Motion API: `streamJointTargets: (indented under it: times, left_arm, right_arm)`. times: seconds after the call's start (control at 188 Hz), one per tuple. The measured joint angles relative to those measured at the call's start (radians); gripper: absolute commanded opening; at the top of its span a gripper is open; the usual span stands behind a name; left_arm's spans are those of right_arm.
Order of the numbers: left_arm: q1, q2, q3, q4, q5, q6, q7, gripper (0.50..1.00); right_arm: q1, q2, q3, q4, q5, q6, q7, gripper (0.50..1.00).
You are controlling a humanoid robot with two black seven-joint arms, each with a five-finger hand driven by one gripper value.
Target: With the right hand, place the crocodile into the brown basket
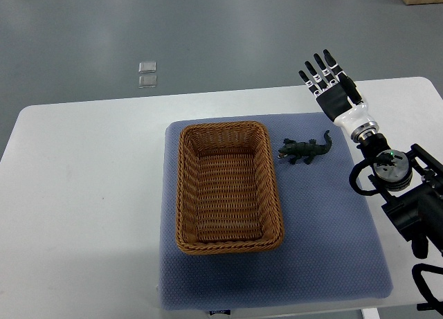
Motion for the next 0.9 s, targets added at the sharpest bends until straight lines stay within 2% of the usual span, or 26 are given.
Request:
streamJointTargets:
  times: [0.176,0.319,0.612,0.761,0.899]
  left_arm:
    - [0.000,0.000,-0.002,0.003,-0.002,0.000,0.005,1.000]
    - [0.000,0.000,0.002,0.004,-0.002,0.000,0.011,1.000]
    - [0.000,0.000,0.010,-0.008,0.002,0.000,0.018,1.000]
    - [0.000,0.000,0.012,-0.009,0.002,0.000,0.018,1.000]
    - [0.000,0.000,0.012,-0.008,0.002,0.000,0.018,1.000]
  right_arm:
    - [0.013,-0.024,-0.027,0.000,-0.028,0.000,-0.002,0.928]
    - [0.060,-0.100,-0.084,0.000,-0.159,0.019,-0.005,0.928]
    - [0.314,-0.294,-0.345,0.005,-0.620,0.092,-0.053,0.930]
    - [0.459,-0.356,-0.527,0.048,-0.882,0.151,-0.114,0.930]
    - [0.523,-0.401,-0.659,0.156,-1.038,0.161,-0.174,0.930]
